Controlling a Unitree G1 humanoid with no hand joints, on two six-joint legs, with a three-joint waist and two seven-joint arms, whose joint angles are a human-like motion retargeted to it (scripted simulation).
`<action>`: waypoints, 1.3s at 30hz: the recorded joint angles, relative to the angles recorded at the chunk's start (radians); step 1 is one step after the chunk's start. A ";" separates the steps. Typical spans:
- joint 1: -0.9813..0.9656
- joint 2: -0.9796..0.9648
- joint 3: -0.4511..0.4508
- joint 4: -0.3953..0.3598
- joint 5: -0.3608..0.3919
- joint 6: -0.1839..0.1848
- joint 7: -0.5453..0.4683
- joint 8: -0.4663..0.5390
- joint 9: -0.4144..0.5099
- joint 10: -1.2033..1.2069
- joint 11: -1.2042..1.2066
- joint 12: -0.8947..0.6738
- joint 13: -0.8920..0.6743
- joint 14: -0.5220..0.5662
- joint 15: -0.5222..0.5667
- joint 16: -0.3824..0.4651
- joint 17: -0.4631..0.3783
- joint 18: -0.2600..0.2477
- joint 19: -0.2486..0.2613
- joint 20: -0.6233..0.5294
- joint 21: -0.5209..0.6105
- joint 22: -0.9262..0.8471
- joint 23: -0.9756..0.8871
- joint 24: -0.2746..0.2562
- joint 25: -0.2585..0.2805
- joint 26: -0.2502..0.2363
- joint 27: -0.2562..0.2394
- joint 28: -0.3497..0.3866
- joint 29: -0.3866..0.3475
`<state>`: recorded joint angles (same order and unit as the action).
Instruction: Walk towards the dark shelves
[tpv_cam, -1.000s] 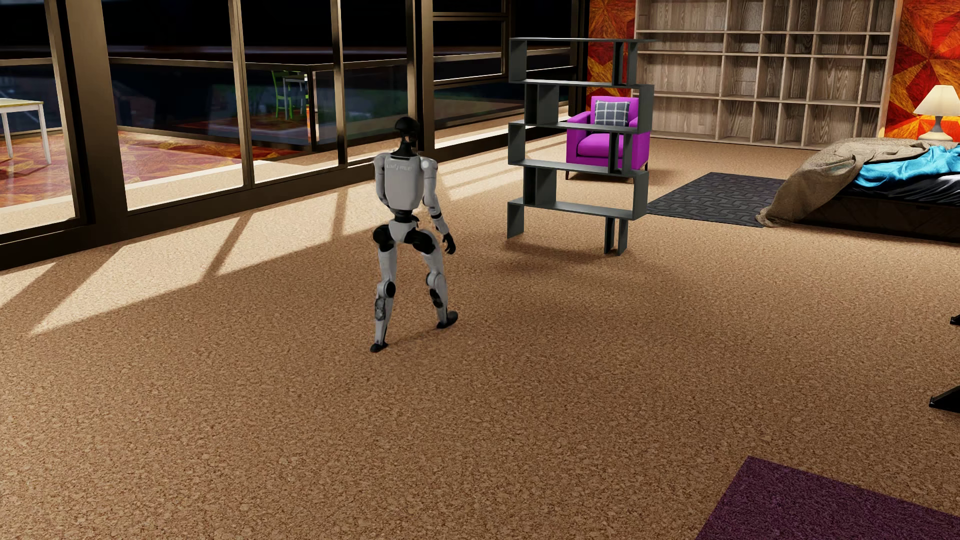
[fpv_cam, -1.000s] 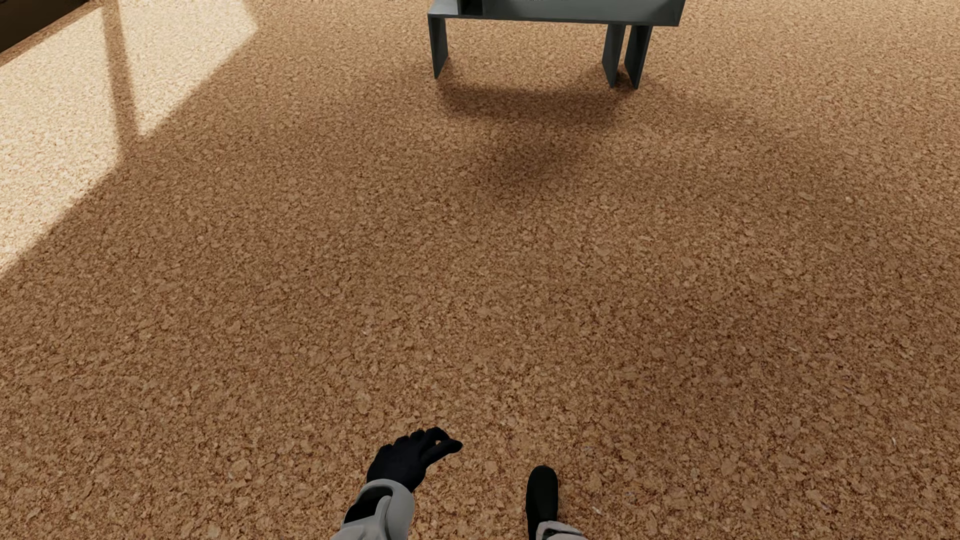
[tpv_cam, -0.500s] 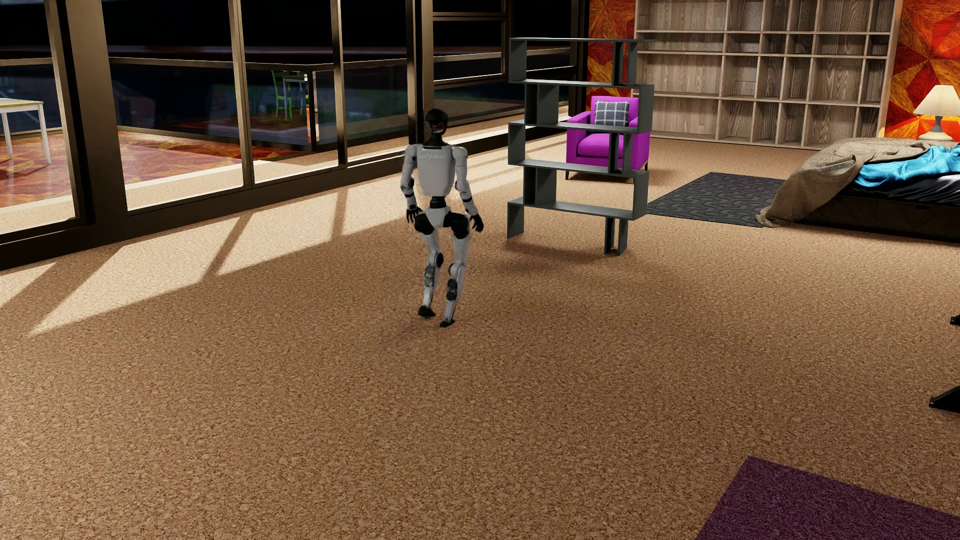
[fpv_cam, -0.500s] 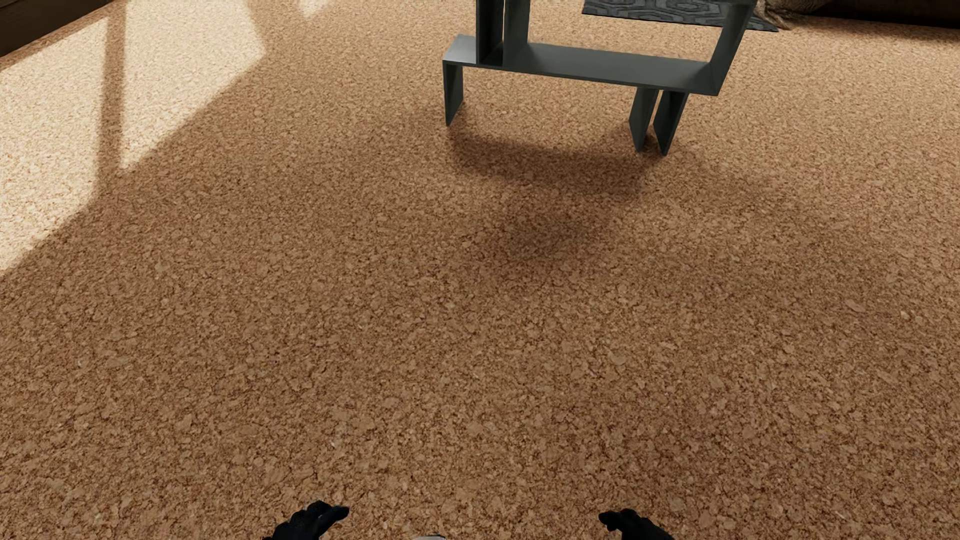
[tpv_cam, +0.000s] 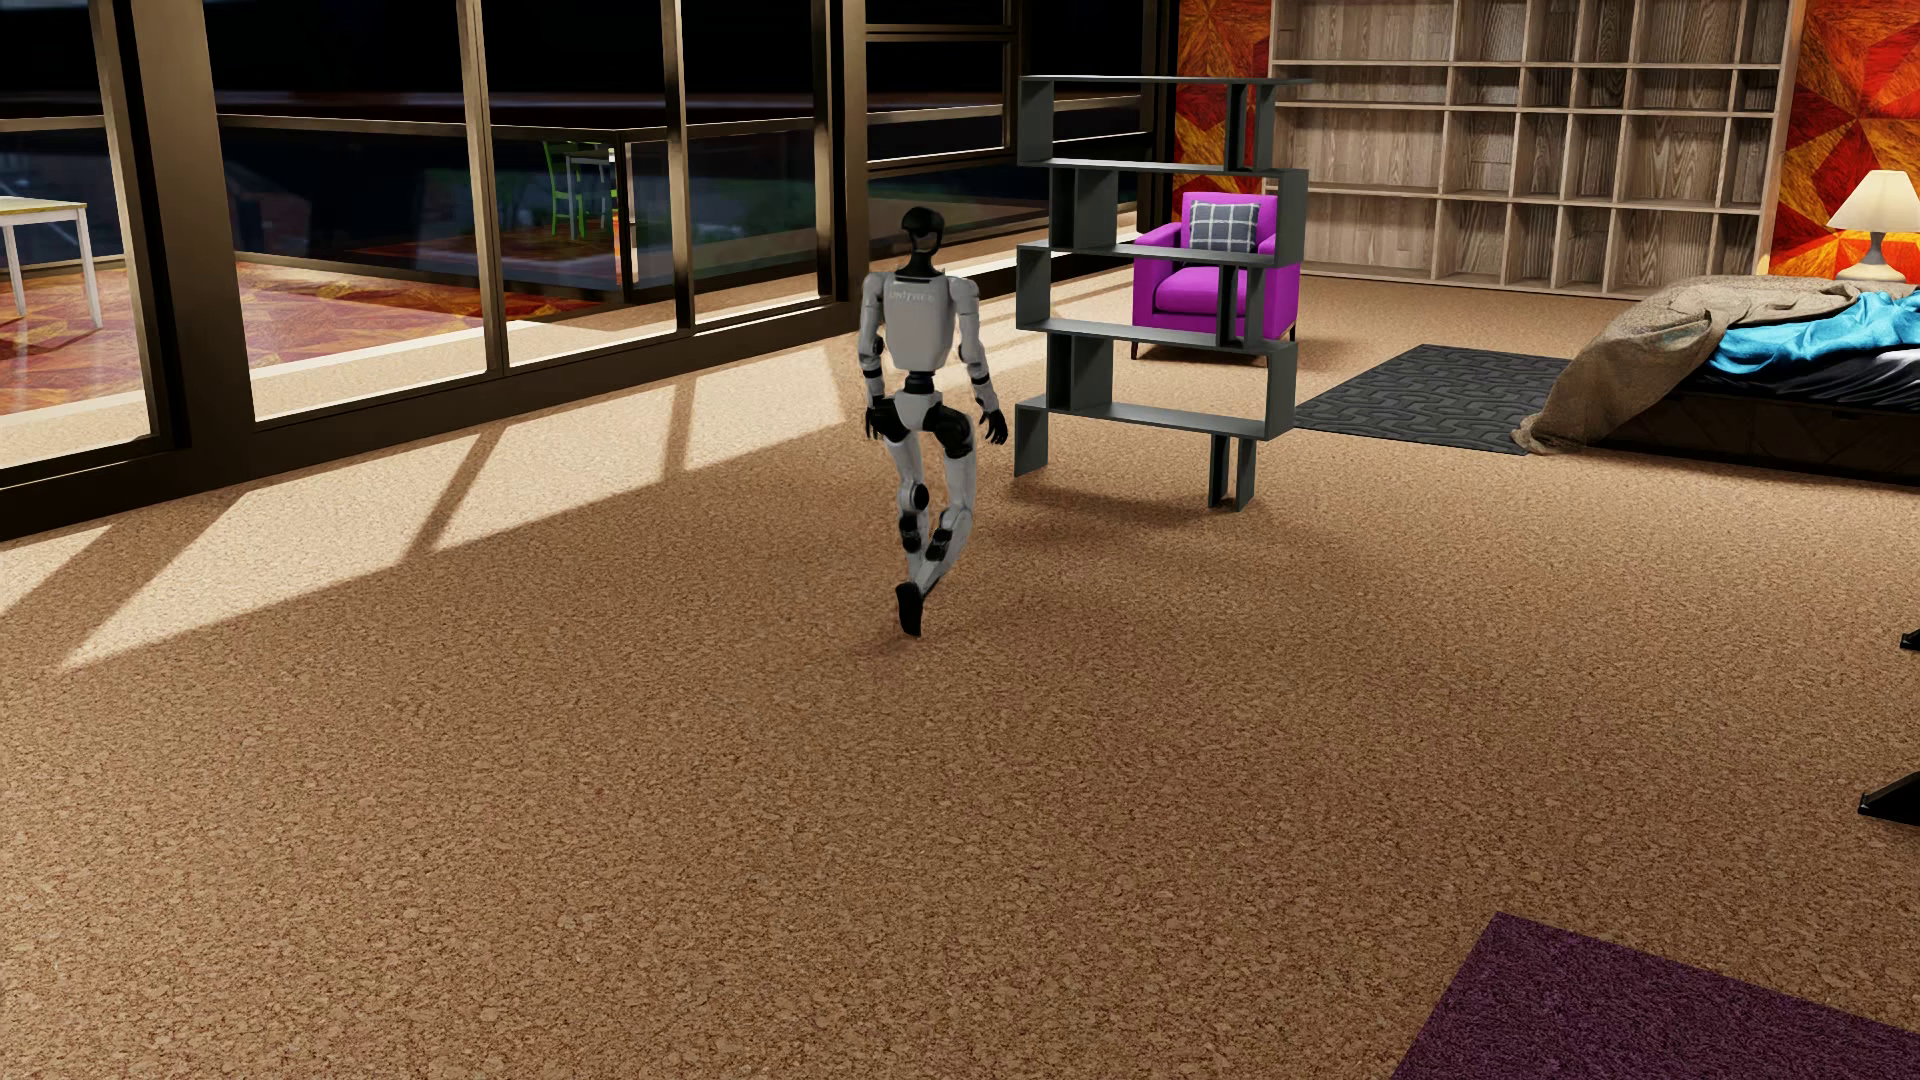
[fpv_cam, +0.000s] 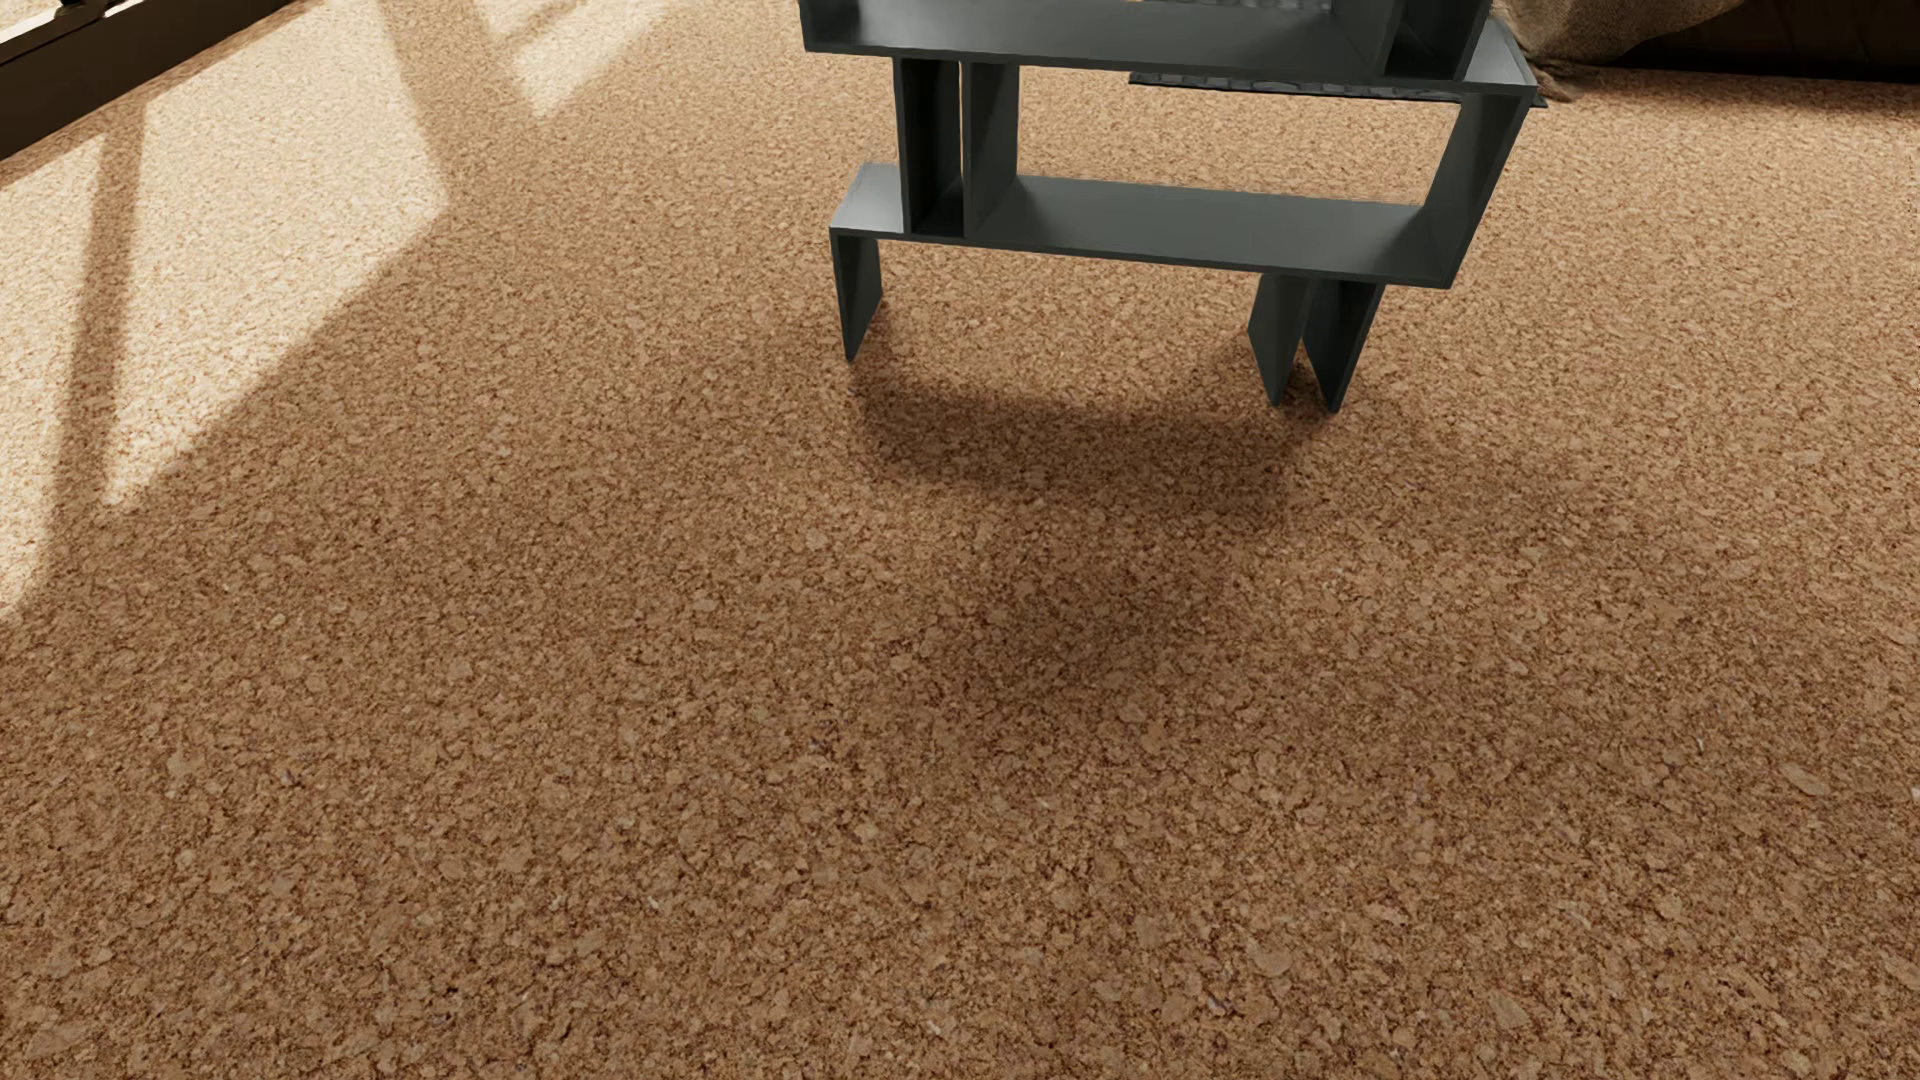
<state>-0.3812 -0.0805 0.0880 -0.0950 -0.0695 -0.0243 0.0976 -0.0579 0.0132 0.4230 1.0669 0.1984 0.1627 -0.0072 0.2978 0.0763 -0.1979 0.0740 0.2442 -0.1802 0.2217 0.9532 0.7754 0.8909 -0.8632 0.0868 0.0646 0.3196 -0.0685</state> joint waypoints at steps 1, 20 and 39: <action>0.028 -0.088 -0.005 -0.021 -0.040 -0.015 0.009 -0.001 0.006 0.007 0.104 -0.027 0.017 -0.032 0.003 -0.002 -0.025 0.004 0.002 -0.015 0.012 0.007 -0.026 0.013 -0.006 -0.009 -0.010 0.001 0.009; 0.488 -0.314 -0.109 0.003 0.006 0.018 -0.160 -0.166 -0.023 0.189 -0.710 -0.208 0.095 0.010 -0.262 -0.001 0.119 -0.038 -0.240 -0.134 -0.201 0.002 -0.037 -0.033 0.050 -0.012 0.110 -0.048 -0.022; 0.059 0.110 -0.018 0.122 0.227 0.092 -0.280 -0.018 -0.012 -0.054 -0.744 -0.009 -0.102 0.042 -0.435 0.050 0.143 -0.077 -0.219 -0.011 -0.100 -0.070 0.002 -0.069 0.046 0.058 0.061 -0.126 -0.073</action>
<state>-0.3222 0.0293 0.0701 0.0273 0.1577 0.0678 -0.1828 -0.0755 0.0010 0.3693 0.3231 0.1893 0.0612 0.0347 -0.1370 0.1262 -0.0551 -0.0034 0.0248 -0.1911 0.1216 0.8832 0.7773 0.8218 -0.8168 0.1451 0.1252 0.1939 -0.1411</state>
